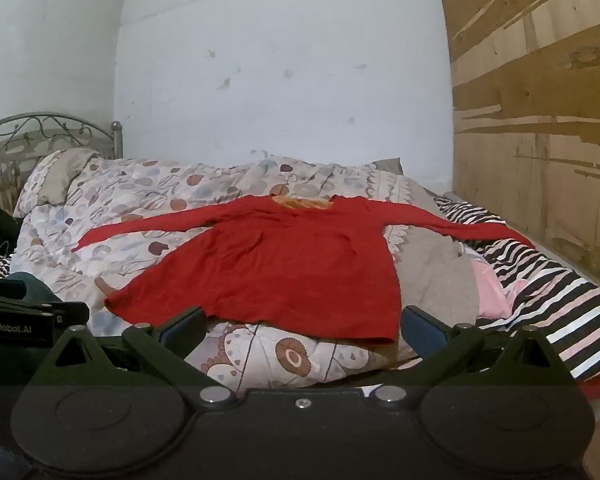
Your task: Fold small clothes
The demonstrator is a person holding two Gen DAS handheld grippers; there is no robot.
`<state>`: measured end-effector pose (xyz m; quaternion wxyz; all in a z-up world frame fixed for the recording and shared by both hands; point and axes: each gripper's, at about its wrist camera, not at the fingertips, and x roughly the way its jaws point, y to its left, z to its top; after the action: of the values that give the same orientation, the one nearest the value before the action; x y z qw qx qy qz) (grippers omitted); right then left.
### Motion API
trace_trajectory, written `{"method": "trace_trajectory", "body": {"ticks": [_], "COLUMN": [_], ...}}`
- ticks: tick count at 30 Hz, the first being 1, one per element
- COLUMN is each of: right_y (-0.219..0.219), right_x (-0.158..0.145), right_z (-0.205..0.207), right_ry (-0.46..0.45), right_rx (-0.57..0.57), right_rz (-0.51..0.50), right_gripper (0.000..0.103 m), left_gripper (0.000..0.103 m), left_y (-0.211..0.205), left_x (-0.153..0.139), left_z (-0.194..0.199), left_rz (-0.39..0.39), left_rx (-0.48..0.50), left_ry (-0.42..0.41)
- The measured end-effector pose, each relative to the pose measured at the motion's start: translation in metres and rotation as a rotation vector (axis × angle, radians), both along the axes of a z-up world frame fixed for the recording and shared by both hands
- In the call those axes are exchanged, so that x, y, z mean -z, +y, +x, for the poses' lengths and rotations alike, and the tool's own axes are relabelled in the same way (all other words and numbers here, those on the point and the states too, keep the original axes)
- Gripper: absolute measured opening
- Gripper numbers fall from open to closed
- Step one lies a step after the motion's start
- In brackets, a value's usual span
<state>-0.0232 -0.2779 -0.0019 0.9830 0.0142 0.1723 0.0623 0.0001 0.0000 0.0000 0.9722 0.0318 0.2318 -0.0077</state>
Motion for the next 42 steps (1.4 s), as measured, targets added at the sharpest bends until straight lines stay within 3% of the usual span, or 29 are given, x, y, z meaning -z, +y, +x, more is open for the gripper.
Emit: {"method": "trace_trajectory", "body": {"ticks": [42], "right_y": [0.0010], "right_x": [-0.0032], "right_z": [-0.0034], "right_ry": [-0.015], "right_rx": [-0.024], "right_rz": [0.002], "right_gripper": [0.103], "left_gripper": [0.103], "left_y": [-0.0001], "left_x": [-0.0001], "left_z": [0.0001], "left_rz": [0.003], "left_rx": [0.001], "left_ry": [0.011]}}
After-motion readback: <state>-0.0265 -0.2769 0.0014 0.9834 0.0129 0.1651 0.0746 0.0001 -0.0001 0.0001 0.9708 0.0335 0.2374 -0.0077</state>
